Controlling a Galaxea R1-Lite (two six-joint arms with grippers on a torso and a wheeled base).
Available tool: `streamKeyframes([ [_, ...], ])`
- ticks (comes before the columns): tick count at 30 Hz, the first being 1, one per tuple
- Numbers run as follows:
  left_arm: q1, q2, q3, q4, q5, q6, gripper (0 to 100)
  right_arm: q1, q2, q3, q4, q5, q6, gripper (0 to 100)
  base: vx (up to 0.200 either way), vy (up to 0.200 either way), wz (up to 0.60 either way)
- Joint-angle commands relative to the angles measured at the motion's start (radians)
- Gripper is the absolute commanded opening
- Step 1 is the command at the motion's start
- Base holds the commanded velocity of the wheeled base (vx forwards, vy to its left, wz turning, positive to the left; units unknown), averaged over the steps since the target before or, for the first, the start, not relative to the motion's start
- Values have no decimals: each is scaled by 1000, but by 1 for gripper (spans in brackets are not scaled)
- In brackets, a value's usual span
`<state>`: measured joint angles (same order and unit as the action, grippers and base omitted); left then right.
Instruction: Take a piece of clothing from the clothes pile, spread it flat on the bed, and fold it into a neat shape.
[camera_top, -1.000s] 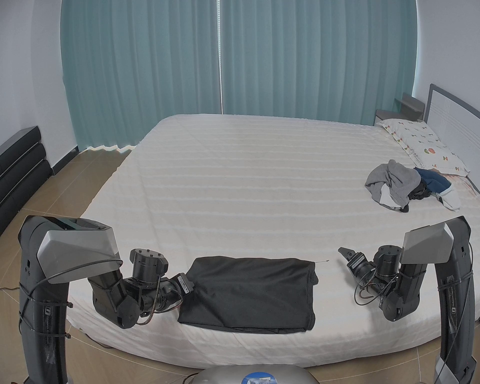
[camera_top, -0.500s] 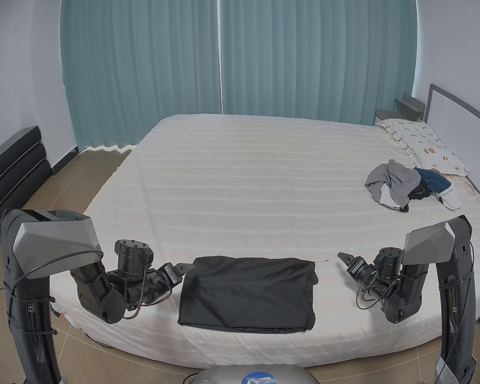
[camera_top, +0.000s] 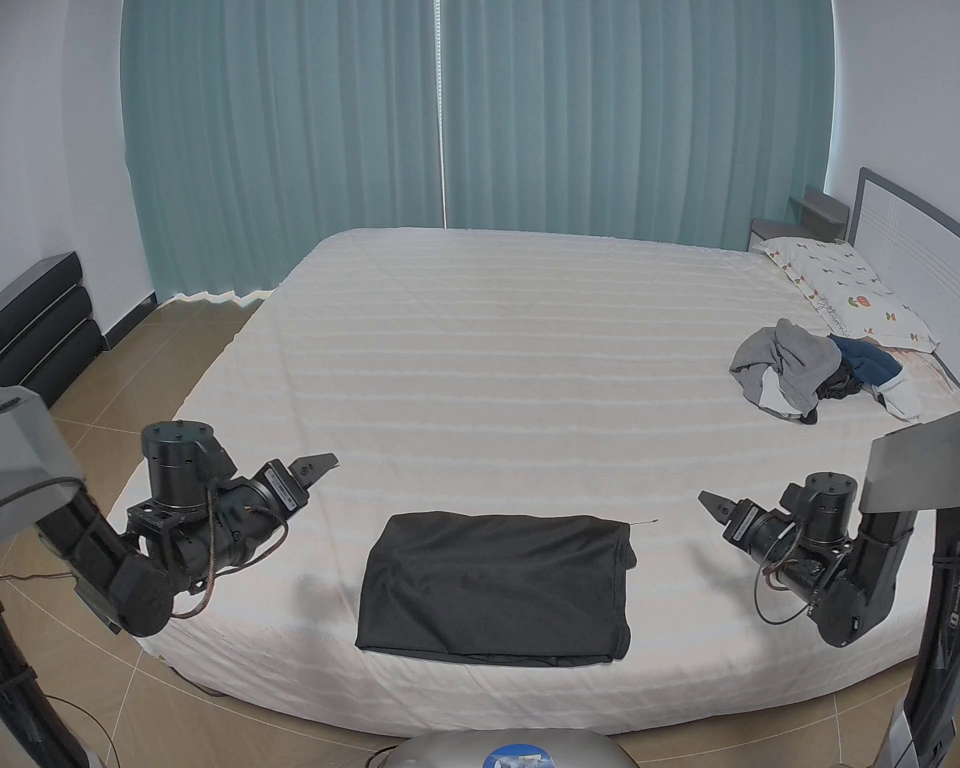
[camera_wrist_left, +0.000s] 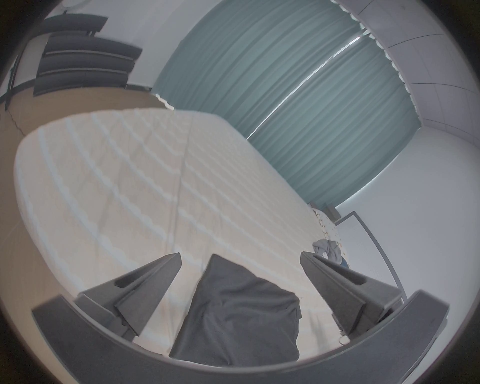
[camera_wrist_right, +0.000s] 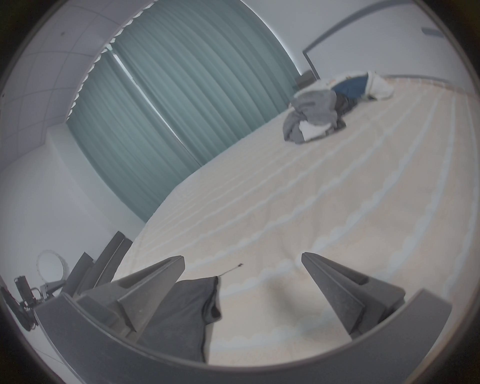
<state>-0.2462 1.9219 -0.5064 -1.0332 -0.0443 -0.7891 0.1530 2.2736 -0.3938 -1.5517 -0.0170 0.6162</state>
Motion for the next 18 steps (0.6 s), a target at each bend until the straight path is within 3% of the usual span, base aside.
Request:
streamKeyframes([
  [1,36,-351,131,61,83,123,100,14,-442,286,-14,-18,-131,100,0,0,0],
  [4,36,-485,161,108,155,180,100,13,-609,386,-11,-17,-154,100,0,0,0],
  [9,34,-704,172,222,187,234,100,-15,-838,394,107,-57,-202,100,0,0,0],
  [14,34,-1002,166,475,213,335,100,-24,-1238,394,487,-34,-316,100,0,0,0],
  [18,34,-1183,149,679,251,353,100,-36,-1559,391,849,74,-452,100,0,0,0],
])
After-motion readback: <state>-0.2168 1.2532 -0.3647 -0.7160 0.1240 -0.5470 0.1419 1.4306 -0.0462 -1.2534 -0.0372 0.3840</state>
